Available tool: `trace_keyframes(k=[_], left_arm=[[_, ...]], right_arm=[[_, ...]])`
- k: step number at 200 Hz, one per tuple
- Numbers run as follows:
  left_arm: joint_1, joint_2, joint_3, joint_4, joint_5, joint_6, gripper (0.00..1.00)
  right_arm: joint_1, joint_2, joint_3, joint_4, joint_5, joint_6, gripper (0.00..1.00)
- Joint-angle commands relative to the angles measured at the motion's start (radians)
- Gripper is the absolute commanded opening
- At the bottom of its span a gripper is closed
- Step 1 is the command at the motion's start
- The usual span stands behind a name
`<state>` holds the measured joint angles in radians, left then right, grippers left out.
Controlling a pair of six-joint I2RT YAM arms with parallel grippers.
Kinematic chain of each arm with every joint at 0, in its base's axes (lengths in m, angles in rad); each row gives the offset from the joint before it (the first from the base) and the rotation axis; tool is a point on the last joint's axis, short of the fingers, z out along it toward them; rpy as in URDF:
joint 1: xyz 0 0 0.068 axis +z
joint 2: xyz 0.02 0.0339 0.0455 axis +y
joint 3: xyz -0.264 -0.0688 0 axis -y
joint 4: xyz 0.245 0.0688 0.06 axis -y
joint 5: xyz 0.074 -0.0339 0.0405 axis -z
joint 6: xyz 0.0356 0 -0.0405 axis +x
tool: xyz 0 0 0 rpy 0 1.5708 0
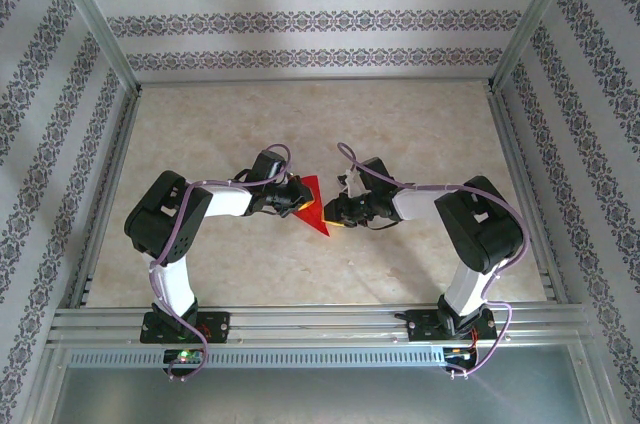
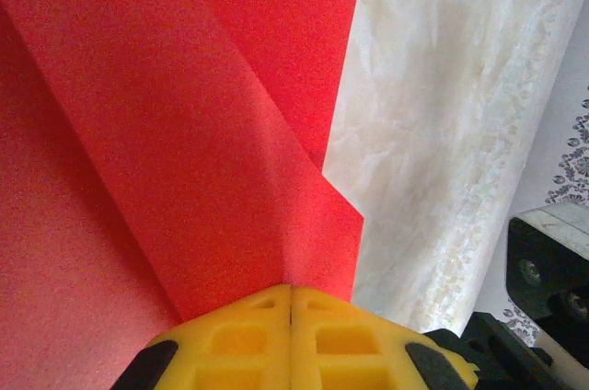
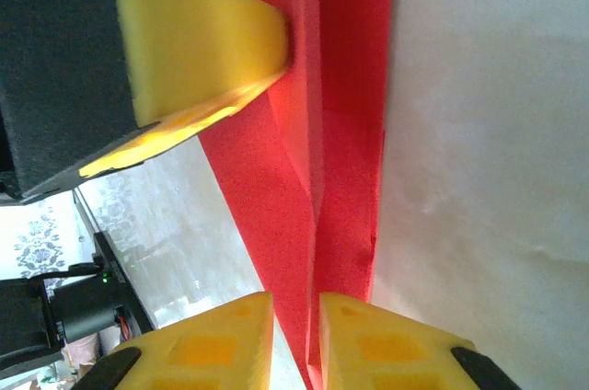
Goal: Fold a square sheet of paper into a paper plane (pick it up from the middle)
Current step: Fourth fold the wing at the center of the table.
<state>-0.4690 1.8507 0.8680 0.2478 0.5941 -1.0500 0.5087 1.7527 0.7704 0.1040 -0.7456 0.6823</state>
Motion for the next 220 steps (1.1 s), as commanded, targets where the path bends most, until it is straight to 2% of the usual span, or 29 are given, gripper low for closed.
trace_keyframes(k=[1,67,136,188,220], left_arm=[[0.012,0.009,-0.011,-0.015,-0.008,0.025,0.06],[0.011,0.009,-0.021,-0.012,-0.010,0.021,0.06],[0.011,0.011,-0.017,-0.008,-0.009,0.022,0.06],[0.012,0.017,-0.009,-0.015,-0.008,0.027,0.06],[0.012,0.018,-0.008,-0.010,-0.002,0.028,0.06]], right_arm=[[0.014,0.010,0.021,-0.026,-0.003,-0.009,0.21],[0.019,0.041,0.021,-0.027,-0.026,0.001,0.19],[0.023,0.071,0.024,-0.033,-0.028,-0.003,0.12],[0.025,0.091,0.021,-0.049,-0.023,-0.015,0.12],[0.019,0.073,0.024,-0.040,-0.034,-0.014,0.15]])
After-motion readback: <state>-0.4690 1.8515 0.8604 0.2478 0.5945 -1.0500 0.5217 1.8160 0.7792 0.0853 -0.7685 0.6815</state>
